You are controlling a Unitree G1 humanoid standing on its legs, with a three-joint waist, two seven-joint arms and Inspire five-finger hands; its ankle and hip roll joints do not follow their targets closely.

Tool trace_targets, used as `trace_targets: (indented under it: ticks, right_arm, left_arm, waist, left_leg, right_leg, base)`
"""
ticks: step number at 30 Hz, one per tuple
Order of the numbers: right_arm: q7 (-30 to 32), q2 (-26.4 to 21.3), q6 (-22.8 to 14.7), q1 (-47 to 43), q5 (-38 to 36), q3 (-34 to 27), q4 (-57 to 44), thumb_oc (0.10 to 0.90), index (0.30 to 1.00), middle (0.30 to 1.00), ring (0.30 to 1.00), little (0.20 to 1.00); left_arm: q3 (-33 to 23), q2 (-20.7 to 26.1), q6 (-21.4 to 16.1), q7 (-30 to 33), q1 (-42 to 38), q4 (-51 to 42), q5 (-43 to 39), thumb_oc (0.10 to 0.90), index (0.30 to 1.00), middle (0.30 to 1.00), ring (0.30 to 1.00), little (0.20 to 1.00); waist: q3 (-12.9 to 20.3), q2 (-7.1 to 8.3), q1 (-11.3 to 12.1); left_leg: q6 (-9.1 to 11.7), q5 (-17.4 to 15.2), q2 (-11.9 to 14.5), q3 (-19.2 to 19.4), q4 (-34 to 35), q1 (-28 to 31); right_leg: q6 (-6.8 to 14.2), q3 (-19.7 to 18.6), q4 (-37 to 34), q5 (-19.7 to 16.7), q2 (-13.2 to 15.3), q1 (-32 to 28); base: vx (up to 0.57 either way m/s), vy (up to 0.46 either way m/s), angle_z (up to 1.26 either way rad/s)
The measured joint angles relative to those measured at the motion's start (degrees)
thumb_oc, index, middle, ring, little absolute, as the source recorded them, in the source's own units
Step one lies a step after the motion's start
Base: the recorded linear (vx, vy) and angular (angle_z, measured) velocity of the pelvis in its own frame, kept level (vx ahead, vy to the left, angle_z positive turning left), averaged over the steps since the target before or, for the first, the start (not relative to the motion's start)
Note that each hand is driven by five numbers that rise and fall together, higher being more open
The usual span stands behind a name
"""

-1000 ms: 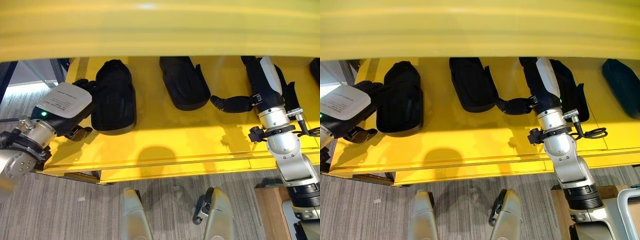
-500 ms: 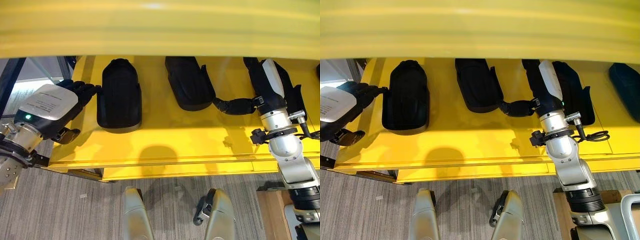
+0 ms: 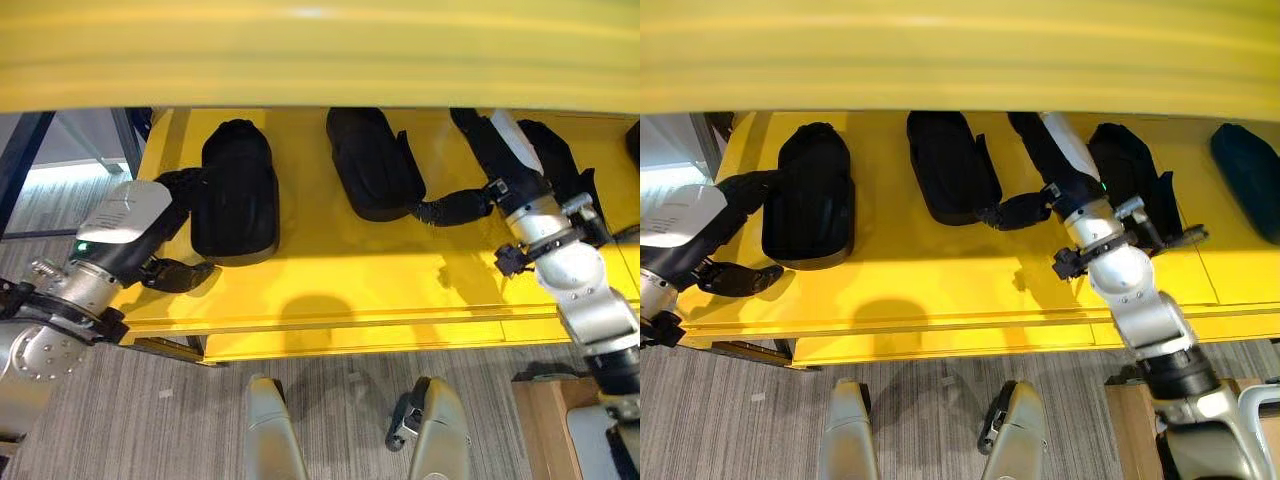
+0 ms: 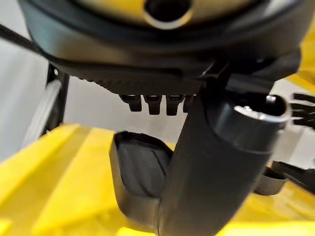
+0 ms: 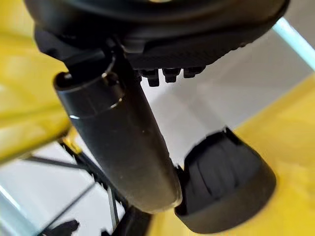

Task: Move parts from the plastic box to the shelf.

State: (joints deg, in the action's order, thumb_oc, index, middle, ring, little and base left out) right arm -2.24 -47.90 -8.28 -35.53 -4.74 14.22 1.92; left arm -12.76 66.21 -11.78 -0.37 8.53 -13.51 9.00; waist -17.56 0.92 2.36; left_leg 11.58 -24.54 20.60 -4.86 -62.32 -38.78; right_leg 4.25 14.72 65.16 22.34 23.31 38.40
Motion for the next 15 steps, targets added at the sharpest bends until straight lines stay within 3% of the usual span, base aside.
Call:
trace_targets:
  ticks: [8,15]
  right_arm:
    - [-5.08,-9.13,1.55,-18.08,-10.00,14.82,12.30,0.900,1.000,1.000,1.000,1.000]
    - [-8.80,-10.33,2.56,-22.14,-13.55,21.16,17.45,0.900,1.000,1.000,1.000,1.000]
  left_arm:
    - [0.09,1.30,0.00,-0.41,1.42,0.09,-4.43,0.900,1.000,1.000,1.000,1.000]
    - [0.16,2.84,-0.17,-1.68,4.55,0.19,-6.60,0.900,1.000,1.000,1.000,1.000]
  waist:
    - [0.08,0.20,1.85]
    - [0.22,0.87,2.61]
  left_leg:
    - [0.42,0.39,-0.25,-0.20,0.13,-0.14]
    - [0.34,0.45,-0.91,-0.41,0.41,-0.43]
  right_leg:
    - [-0.03,0.31,-0.33,-0.26,0.27,-0.28]
    - [0.48,0.85,-1.37,-0.60,0.83,-0.98]
  base:
    - [-0.01,0.001,0.02]
    - [-0.01,0.002,0.05]
